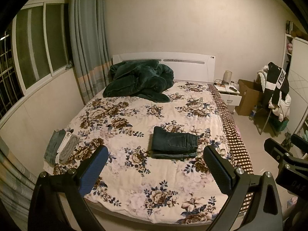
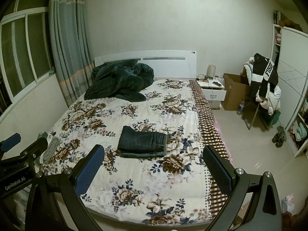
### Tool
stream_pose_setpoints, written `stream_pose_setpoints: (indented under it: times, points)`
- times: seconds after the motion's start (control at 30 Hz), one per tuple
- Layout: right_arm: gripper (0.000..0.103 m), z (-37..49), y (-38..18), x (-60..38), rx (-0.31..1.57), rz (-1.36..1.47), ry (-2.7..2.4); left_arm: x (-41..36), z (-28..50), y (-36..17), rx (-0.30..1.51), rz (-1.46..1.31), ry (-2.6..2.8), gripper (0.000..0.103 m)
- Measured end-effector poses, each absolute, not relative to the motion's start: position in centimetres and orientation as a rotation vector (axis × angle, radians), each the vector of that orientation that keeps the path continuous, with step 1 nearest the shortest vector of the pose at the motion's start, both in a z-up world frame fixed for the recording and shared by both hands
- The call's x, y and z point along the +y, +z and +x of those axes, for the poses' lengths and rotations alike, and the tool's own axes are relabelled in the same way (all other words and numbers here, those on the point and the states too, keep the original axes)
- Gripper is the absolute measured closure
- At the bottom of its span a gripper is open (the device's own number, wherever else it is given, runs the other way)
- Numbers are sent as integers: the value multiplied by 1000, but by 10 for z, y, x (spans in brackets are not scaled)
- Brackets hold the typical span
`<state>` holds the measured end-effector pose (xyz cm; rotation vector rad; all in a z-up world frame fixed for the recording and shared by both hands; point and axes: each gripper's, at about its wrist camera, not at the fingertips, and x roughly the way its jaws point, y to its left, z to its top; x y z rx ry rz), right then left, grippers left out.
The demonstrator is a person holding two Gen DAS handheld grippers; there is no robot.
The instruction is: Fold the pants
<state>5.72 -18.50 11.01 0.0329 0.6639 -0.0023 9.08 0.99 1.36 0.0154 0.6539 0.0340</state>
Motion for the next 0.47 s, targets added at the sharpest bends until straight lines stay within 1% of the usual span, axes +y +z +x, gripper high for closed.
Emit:
stream_pose_setpoints:
  times: [0.47]
  points:
    - [0, 55, 115, -188, 664, 37, 0, 12, 92, 16, 648, 16, 37, 2]
